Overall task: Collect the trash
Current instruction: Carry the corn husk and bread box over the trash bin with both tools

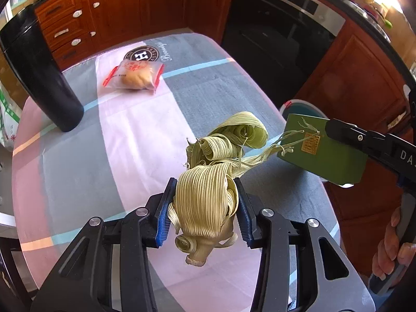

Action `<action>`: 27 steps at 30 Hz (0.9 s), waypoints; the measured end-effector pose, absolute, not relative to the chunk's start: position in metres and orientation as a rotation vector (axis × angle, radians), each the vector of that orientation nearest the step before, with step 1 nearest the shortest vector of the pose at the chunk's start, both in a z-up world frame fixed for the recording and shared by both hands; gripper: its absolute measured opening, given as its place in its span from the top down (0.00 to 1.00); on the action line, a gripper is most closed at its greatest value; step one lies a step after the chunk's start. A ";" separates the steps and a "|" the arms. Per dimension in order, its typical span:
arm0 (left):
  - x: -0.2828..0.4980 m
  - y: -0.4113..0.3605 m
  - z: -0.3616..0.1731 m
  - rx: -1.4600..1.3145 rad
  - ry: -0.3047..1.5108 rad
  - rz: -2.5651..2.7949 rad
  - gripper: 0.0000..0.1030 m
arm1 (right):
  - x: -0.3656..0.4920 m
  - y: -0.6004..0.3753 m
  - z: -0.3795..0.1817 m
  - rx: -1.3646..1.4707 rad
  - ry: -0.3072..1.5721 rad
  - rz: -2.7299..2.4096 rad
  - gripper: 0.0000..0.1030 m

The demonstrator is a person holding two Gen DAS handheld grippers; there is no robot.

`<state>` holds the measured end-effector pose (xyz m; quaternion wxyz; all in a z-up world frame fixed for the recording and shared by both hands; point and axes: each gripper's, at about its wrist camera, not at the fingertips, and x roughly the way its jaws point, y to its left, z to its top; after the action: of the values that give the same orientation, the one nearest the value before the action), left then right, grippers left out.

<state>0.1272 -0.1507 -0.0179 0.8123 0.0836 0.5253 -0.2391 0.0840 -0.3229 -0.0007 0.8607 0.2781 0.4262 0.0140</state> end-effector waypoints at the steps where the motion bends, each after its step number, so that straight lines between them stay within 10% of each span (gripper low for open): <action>1: 0.126 -0.157 -0.017 0.184 1.121 -0.517 0.58 | 0.082 -0.328 0.000 0.590 0.888 0.026 0.91; 27: 0.117 -0.380 -0.042 0.395 1.168 -0.749 0.57 | 0.053 -0.506 -0.039 0.770 0.864 -0.201 0.91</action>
<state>0.1165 -0.3801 -0.0420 0.7508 0.1807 0.5348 -0.3429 0.0533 -0.5059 -0.0392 0.8326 0.3631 0.4075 -0.0947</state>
